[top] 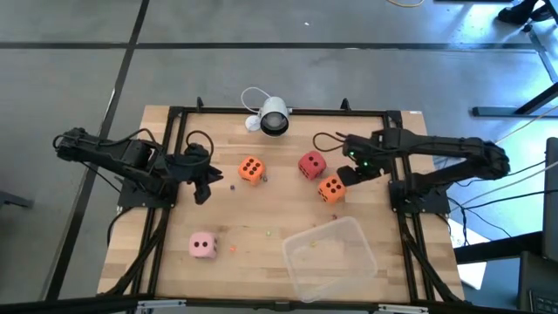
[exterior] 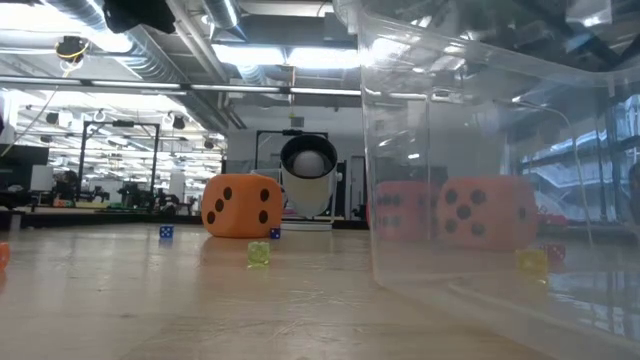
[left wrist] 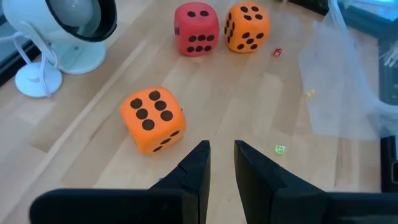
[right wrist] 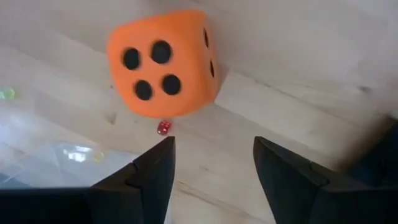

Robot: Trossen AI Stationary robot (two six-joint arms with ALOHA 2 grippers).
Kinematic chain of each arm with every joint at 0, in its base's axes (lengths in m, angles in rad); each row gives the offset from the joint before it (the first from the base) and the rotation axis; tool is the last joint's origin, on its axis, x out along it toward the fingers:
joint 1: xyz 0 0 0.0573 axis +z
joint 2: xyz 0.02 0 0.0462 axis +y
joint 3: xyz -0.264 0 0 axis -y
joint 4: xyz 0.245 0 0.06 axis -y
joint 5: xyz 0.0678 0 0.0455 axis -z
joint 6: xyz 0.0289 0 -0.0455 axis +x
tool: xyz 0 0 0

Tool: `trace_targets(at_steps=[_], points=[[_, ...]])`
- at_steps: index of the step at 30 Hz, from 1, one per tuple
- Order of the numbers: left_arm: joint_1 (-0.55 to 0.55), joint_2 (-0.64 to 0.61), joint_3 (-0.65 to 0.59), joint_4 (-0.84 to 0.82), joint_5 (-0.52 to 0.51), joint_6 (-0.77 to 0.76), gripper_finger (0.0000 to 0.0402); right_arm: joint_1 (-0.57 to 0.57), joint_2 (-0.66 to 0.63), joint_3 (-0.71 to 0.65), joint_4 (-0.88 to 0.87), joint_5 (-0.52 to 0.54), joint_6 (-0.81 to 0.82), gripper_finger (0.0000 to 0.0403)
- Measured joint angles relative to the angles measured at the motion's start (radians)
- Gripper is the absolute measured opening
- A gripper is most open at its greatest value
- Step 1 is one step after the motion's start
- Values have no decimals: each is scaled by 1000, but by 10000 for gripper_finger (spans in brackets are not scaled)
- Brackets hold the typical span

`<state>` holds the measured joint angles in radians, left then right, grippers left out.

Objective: Pick & Place Dice
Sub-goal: Put the right large orange die into the transparent bin

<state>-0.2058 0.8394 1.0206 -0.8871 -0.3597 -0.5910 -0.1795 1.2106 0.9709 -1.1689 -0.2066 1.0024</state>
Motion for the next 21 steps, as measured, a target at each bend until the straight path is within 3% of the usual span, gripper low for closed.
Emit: trace_targets(at_steps=[7, 15, 21], points=[[0, 0, 0, 0, -29, -108, 66, -42, -48, -128, 246, 37, -70, 249], [0, 0, 0, 0, -74, -186, 66, -96, -39, -154, 259, -27, -186, 320], [0, 0, 0, 1, -90, -199, 66, -108, -39, -155, 306, -30, -244, 349]])
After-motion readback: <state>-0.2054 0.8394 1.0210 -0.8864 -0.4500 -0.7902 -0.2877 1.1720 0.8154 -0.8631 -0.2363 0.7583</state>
